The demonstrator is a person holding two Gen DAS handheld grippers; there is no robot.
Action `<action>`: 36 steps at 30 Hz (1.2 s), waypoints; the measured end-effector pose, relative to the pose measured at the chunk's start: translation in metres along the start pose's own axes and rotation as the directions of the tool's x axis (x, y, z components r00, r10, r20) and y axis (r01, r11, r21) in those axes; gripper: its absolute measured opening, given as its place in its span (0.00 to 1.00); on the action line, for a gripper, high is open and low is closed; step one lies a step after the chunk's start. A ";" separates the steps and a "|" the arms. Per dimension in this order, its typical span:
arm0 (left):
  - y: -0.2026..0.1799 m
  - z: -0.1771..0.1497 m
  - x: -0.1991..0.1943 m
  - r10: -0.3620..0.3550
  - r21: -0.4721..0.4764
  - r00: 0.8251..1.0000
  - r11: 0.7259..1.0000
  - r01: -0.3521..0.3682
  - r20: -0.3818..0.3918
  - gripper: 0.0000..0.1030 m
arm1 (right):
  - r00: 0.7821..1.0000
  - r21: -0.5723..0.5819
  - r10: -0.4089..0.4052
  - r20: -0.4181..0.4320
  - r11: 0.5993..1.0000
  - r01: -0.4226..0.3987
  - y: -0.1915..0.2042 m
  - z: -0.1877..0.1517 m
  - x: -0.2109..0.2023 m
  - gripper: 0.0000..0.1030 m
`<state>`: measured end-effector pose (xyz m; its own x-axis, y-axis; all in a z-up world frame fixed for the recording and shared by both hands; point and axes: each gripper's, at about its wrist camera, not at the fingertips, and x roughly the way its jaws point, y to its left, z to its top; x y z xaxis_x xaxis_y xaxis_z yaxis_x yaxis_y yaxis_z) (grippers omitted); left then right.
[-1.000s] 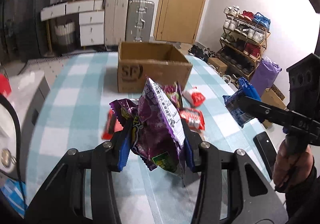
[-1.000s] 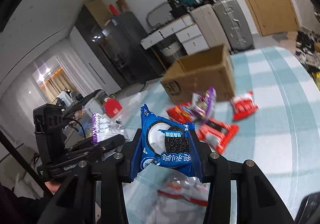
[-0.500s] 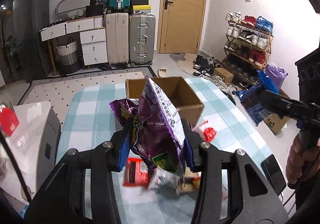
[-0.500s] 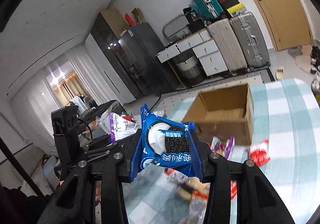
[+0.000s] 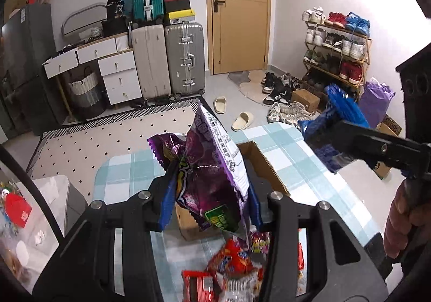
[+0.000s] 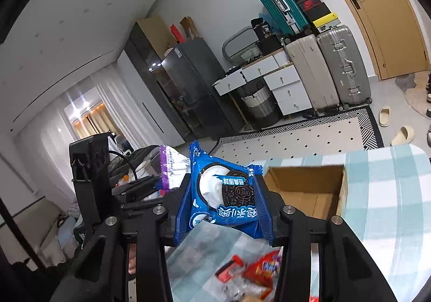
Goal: Organize snacks
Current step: 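Lift the Oreo pack with the right gripper while the left gripper lifts the purple bag toward the box, then open both grippers over the box, dropping the purple bag and Oreo pack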
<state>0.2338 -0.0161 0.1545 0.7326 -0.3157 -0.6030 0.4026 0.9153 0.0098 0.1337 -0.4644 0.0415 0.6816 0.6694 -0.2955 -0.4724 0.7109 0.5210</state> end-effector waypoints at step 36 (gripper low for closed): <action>-0.001 -0.064 0.278 -0.162 -0.063 0.928 0.987 0.150 -0.335 0.41 | 0.945 0.111 -0.121 -0.304 0.981 0.162 -0.143 -0.047 0.162 0.43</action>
<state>0.4022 -0.0887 -0.0645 0.4305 -0.3579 -0.8286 0.4724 0.8716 -0.1310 0.2849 -0.4478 -0.1189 0.5311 0.6119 -0.5861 -0.2910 0.7813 0.5521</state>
